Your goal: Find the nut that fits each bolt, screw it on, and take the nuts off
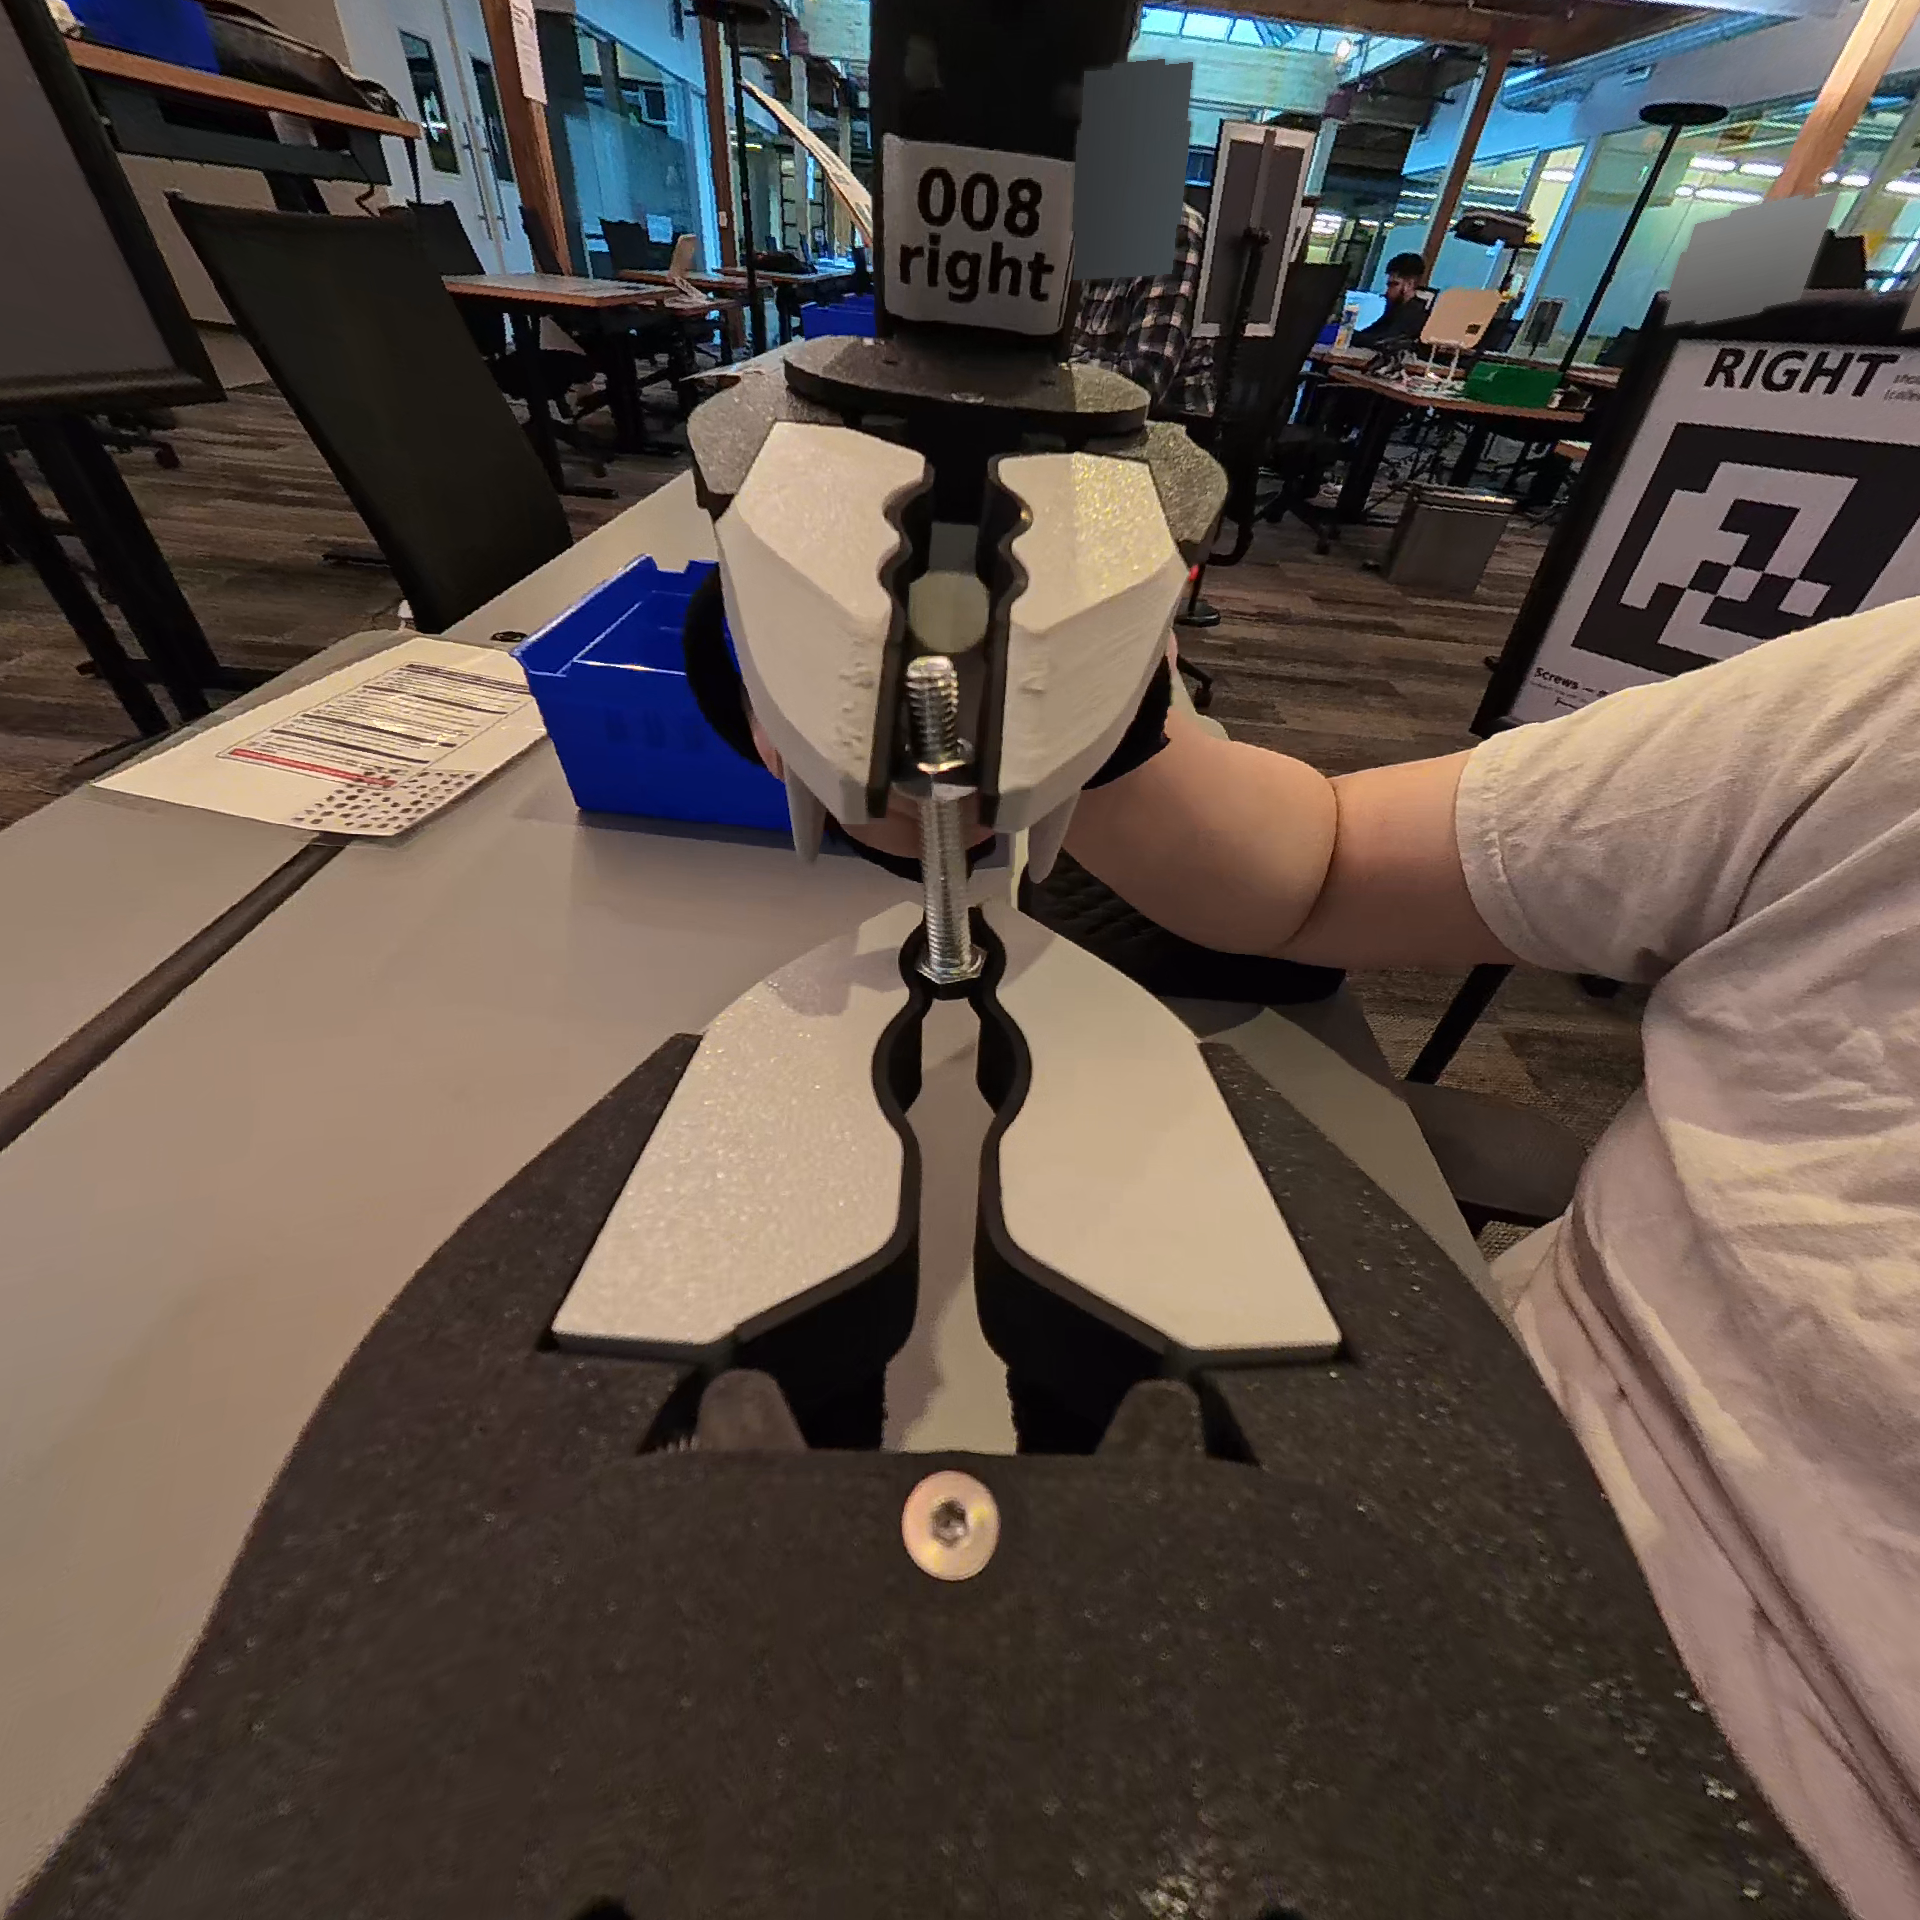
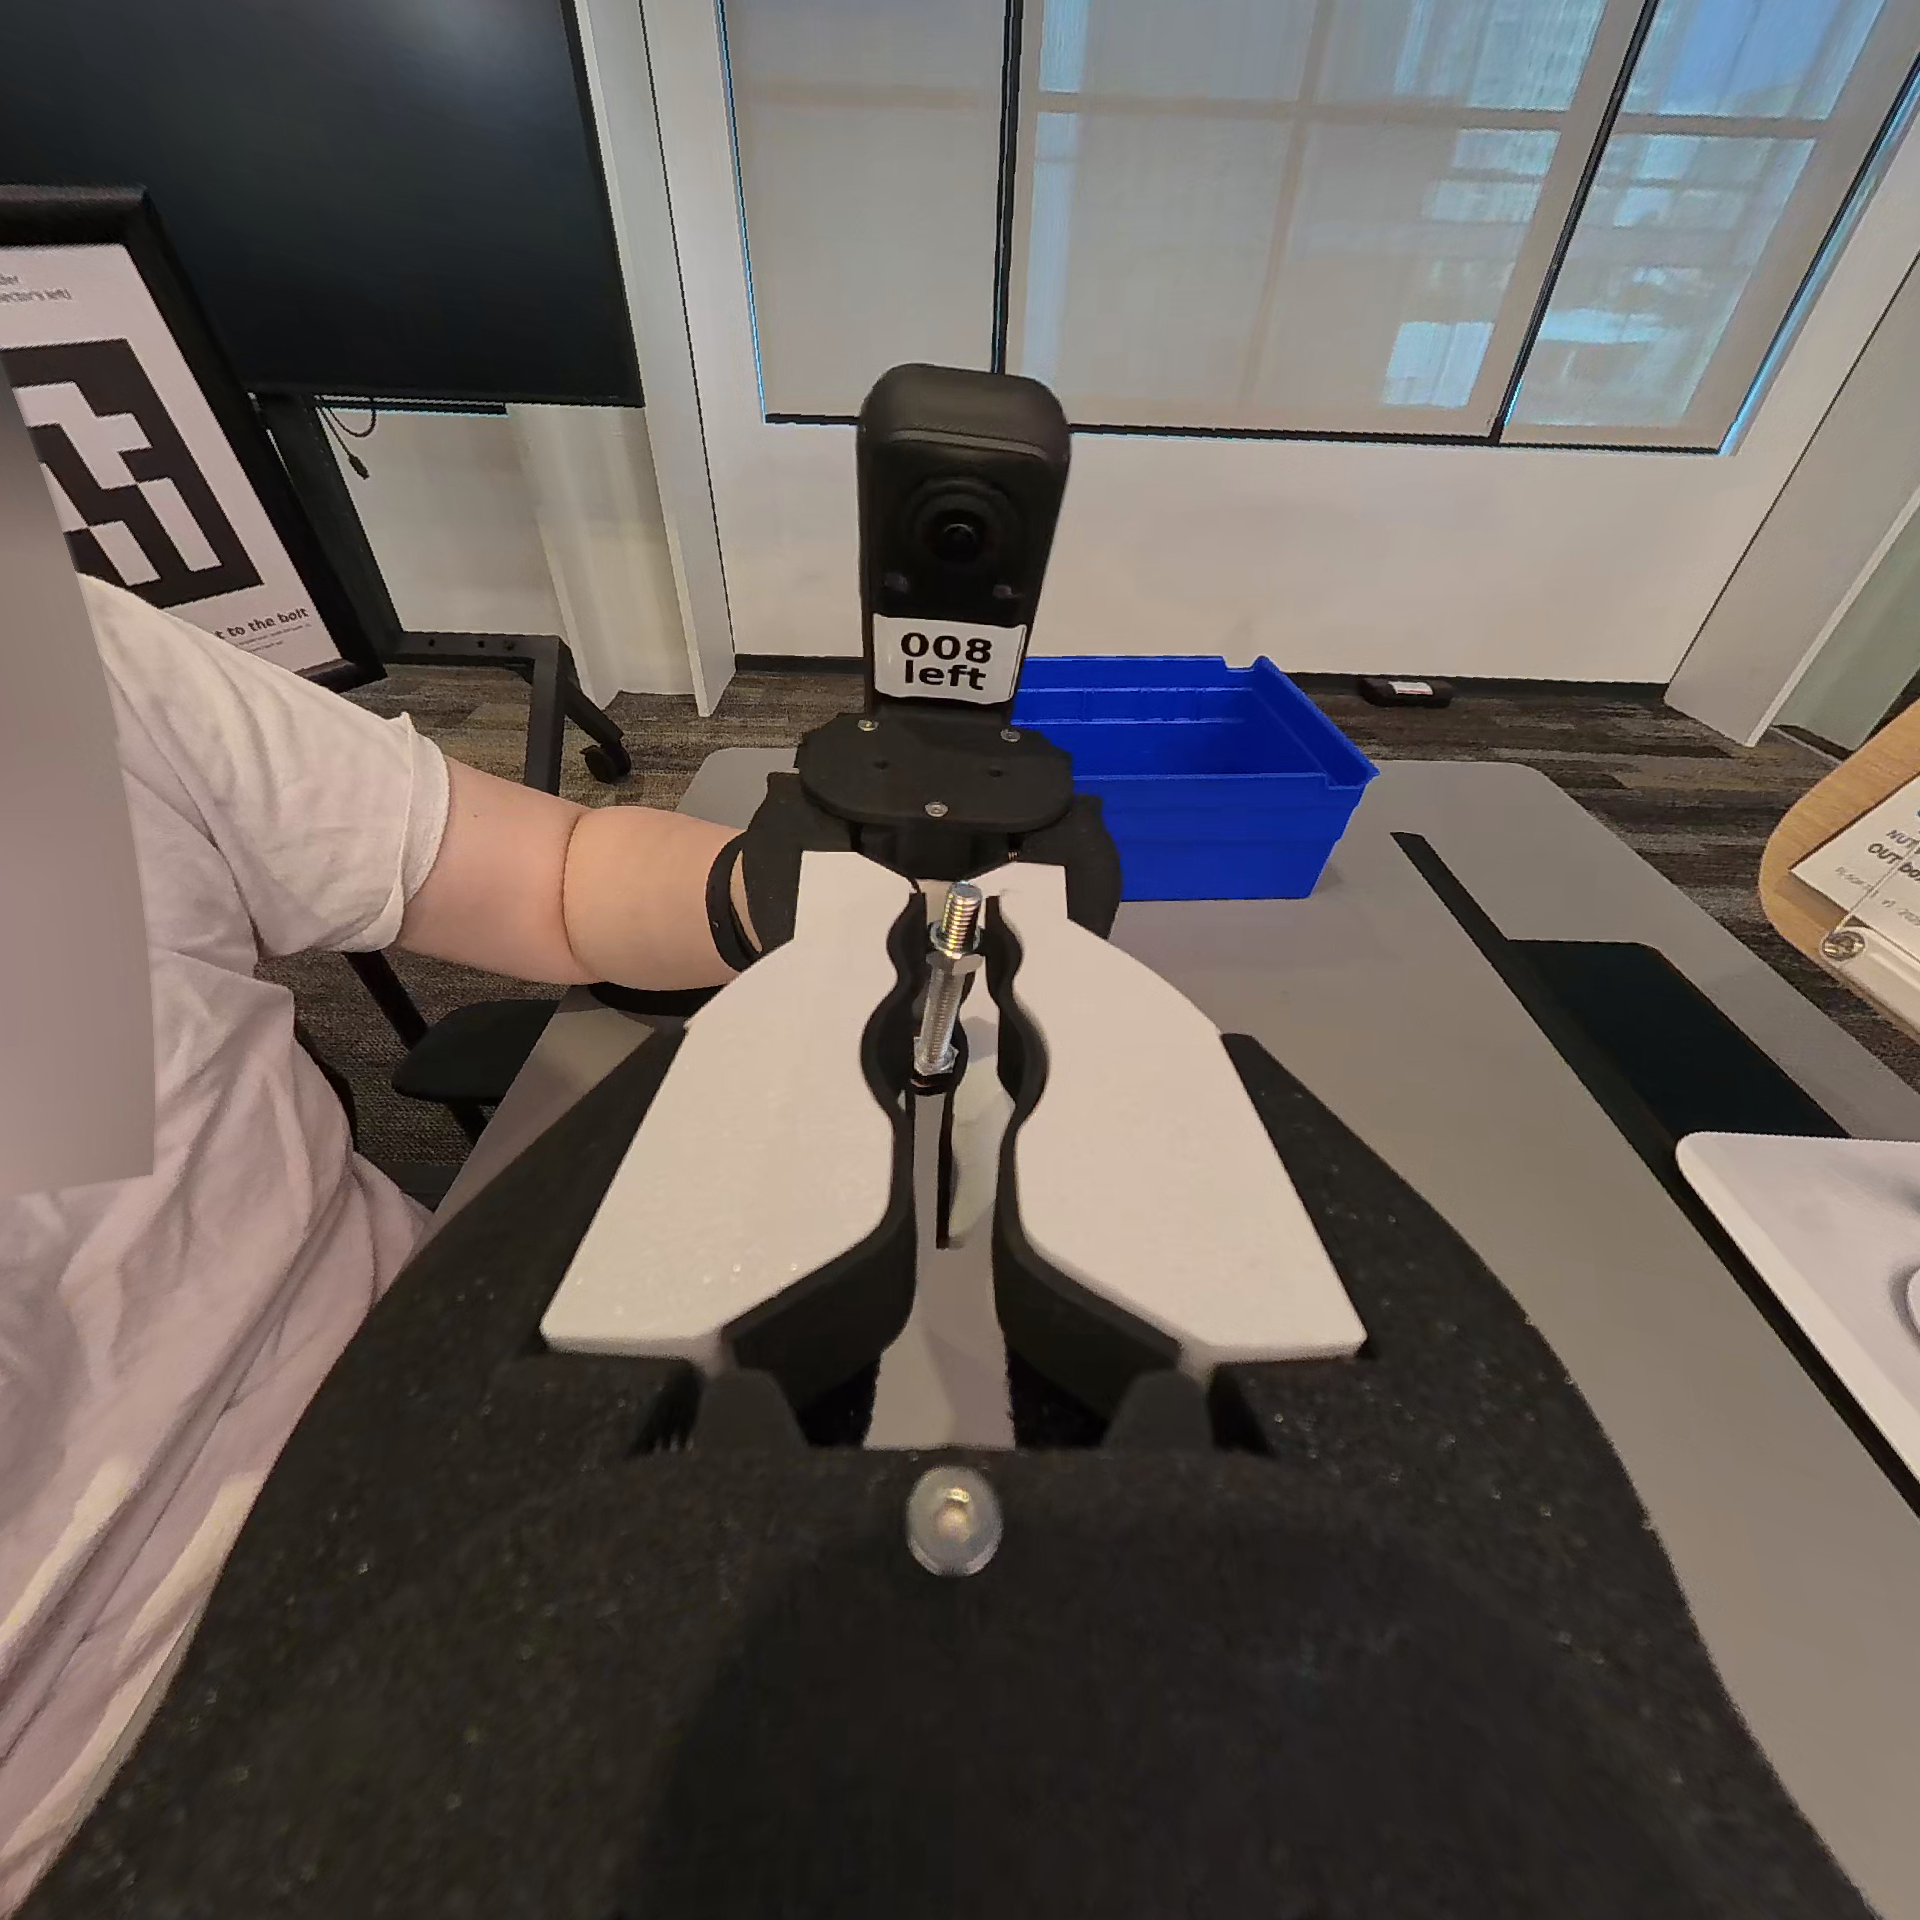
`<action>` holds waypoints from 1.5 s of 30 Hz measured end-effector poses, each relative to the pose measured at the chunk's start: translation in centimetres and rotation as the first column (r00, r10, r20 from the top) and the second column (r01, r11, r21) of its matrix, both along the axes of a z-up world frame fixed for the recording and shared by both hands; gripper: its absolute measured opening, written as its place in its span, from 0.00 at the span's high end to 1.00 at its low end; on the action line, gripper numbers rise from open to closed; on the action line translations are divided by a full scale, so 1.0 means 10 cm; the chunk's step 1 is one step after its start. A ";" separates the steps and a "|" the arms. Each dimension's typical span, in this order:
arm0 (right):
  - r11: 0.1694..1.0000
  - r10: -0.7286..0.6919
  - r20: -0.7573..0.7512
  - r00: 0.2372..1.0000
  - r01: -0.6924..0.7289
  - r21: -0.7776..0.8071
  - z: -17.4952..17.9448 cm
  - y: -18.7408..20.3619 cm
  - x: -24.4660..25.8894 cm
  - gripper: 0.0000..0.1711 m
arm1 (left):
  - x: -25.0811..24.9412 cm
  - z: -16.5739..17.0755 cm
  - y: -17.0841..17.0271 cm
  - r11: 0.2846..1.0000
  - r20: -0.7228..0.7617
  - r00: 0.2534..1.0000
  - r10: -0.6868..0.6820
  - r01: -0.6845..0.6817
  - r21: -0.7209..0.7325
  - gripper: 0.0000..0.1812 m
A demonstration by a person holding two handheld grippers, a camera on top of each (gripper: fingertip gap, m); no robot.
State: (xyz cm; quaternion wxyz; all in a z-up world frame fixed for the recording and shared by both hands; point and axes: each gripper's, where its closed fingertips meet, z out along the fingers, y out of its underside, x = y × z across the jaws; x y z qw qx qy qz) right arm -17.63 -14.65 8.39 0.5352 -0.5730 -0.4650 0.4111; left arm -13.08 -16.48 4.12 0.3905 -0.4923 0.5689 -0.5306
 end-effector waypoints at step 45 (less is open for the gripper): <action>0.996 -0.046 0.075 0.996 0.041 0.073 0.01 0.00 0.08 0.94 | -0.01 0.00 0.01 1.000 -0.012 1.000 0.020 -0.019 0.017 0.98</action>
